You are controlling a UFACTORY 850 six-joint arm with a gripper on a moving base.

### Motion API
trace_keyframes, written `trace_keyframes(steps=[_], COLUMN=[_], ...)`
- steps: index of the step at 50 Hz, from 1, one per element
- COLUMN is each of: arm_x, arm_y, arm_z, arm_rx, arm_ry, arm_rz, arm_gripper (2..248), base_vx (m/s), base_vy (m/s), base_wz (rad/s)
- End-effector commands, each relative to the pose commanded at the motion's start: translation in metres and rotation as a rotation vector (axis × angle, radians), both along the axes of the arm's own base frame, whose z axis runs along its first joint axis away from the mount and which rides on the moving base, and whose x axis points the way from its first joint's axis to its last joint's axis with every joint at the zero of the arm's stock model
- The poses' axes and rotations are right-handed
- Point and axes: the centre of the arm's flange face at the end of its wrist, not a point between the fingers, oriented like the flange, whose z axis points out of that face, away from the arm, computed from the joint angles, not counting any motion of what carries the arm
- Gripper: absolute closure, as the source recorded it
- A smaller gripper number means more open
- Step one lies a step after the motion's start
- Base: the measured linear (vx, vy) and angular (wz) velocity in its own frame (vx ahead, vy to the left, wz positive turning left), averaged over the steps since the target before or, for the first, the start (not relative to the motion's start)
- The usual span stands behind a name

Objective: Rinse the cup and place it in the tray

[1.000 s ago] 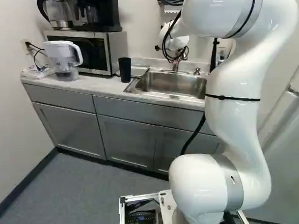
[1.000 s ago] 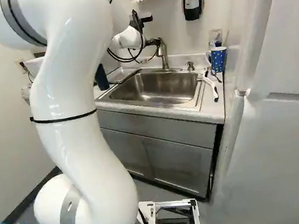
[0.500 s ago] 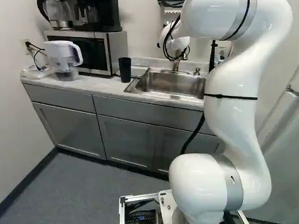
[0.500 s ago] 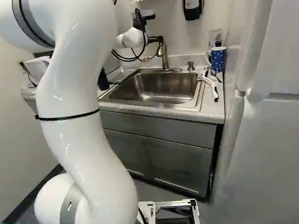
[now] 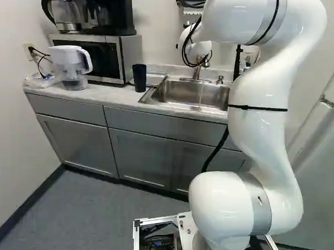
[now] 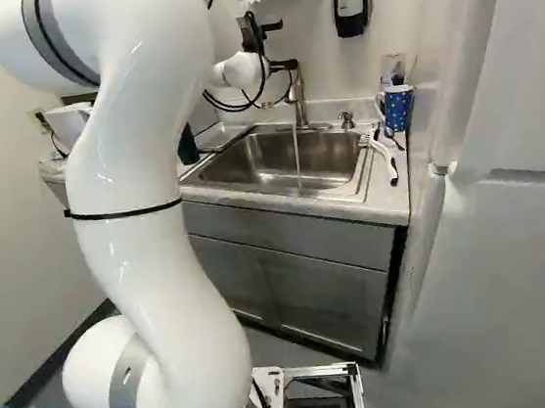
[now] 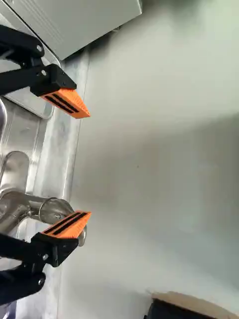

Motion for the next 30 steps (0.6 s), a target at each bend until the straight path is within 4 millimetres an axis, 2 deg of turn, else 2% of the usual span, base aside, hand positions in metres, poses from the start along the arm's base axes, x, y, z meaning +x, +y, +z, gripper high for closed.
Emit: trace_keyframes(steps=[9,30], arm_x=[-0.009,-0.050], arm_y=[0.000,-0.002], arm_z=[0.001,0.005], arm_rx=[0.001,0.003], arm_ry=[0.005,0.022], arm_rz=[-0.001,-0.014], arm_gripper=[3,3], base_vx=[0.000,0.000], base_vy=[0.000,0.000], base_wz=[0.000,0.000])
